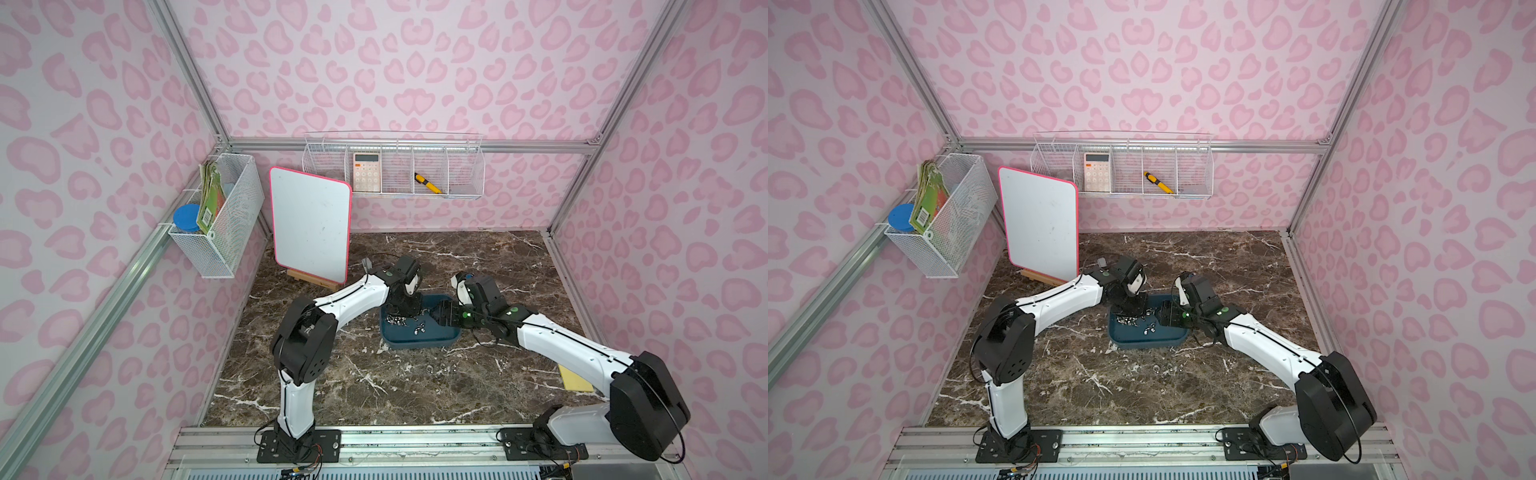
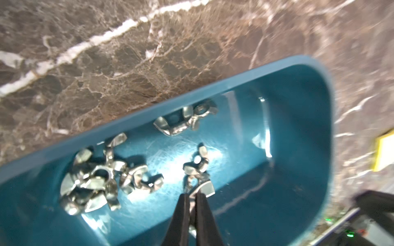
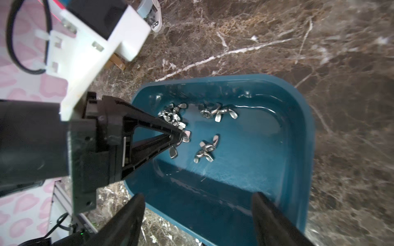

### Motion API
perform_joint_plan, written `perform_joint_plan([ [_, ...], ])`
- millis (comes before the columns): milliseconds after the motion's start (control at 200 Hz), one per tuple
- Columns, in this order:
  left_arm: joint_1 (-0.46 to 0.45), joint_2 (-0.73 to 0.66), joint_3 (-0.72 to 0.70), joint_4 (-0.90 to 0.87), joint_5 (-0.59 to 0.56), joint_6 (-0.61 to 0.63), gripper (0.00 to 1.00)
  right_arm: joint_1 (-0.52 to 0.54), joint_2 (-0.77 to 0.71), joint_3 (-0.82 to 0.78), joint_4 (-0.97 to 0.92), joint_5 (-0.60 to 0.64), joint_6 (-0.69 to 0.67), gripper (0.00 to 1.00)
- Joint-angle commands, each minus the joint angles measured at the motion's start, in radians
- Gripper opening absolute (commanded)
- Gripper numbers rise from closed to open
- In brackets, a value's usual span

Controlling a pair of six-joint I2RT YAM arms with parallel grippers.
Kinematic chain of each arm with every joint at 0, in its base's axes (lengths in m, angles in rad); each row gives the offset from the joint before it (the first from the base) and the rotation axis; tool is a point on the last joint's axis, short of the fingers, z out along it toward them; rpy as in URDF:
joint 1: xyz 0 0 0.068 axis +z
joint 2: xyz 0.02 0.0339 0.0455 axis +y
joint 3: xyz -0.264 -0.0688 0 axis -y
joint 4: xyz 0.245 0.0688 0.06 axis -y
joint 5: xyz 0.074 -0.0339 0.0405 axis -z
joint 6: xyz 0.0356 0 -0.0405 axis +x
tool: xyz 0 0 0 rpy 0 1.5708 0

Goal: Take out the wing nut from the storage box
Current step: Pick up the wing nut from the storage box.

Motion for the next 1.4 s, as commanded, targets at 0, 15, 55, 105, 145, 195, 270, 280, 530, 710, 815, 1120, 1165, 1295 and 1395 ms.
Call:
perform_joint_plan([
  [0, 0.000, -0.047, -0.042, 0.136, 0.043, -0.116, 0.00, -0.023, 0.017, 0.007, 0.112, -0.107, 0.069, 0.65],
  [15, 0.000, -0.053, -0.044, 0.142, 0.043, -0.124, 0.00, -0.028, 0.019, 0.008, 0.121, -0.117, 0.076, 0.63],
  [55, -0.001, -0.066, -0.055, 0.157, 0.042, -0.140, 0.00, -0.040, 0.027, 0.005, 0.145, -0.138, 0.097, 0.57],
  [105, -0.001, -0.080, -0.064, 0.173, 0.042, -0.152, 0.00, -0.054, 0.036, -0.001, 0.176, -0.168, 0.122, 0.46],
  [145, -0.005, -0.088, -0.065, 0.177, 0.044, -0.154, 0.00, -0.065, 0.043, -0.004, 0.202, -0.187, 0.144, 0.38],
  [195, -0.006, -0.092, -0.062, 0.176, 0.044, -0.156, 0.00, -0.073, 0.053, -0.008, 0.232, -0.206, 0.167, 0.36],
  [270, -0.011, -0.095, -0.058, 0.172, 0.044, -0.156, 0.00, -0.077, 0.070, -0.005, 0.256, -0.223, 0.185, 0.35],
  [280, -0.011, -0.095, -0.060, 0.171, 0.044, -0.157, 0.00, -0.076, 0.072, -0.004, 0.258, -0.224, 0.186, 0.35],
  [530, -0.028, -0.100, -0.059, 0.173, 0.042, -0.160, 0.00, -0.077, 0.119, 0.006, 0.258, -0.237, 0.203, 0.27],
  [710, -0.036, -0.105, -0.056, 0.163, 0.035, -0.154, 0.00, -0.080, 0.135, 0.007, 0.256, -0.223, 0.219, 0.24],
  [815, -0.039, -0.109, -0.056, 0.164, 0.037, -0.154, 0.00, -0.088, 0.141, 0.006, 0.253, -0.220, 0.225, 0.23],
  [1120, -0.048, -0.109, -0.050, 0.163, 0.044, -0.148, 0.00, -0.101, 0.151, 0.006, 0.273, -0.231, 0.230, 0.20],
  [1165, -0.051, -0.109, -0.046, 0.163, 0.046, -0.147, 0.00, -0.103, 0.153, 0.006, 0.275, -0.233, 0.231, 0.20],
  [1295, -0.053, -0.105, -0.040, 0.158, 0.047, -0.147, 0.00, -0.103, 0.155, 0.001, 0.295, -0.245, 0.240, 0.16],
  [1395, -0.053, -0.101, -0.034, 0.153, 0.045, -0.147, 0.00, -0.103, 0.156, -0.004, 0.307, -0.257, 0.251, 0.15],
])
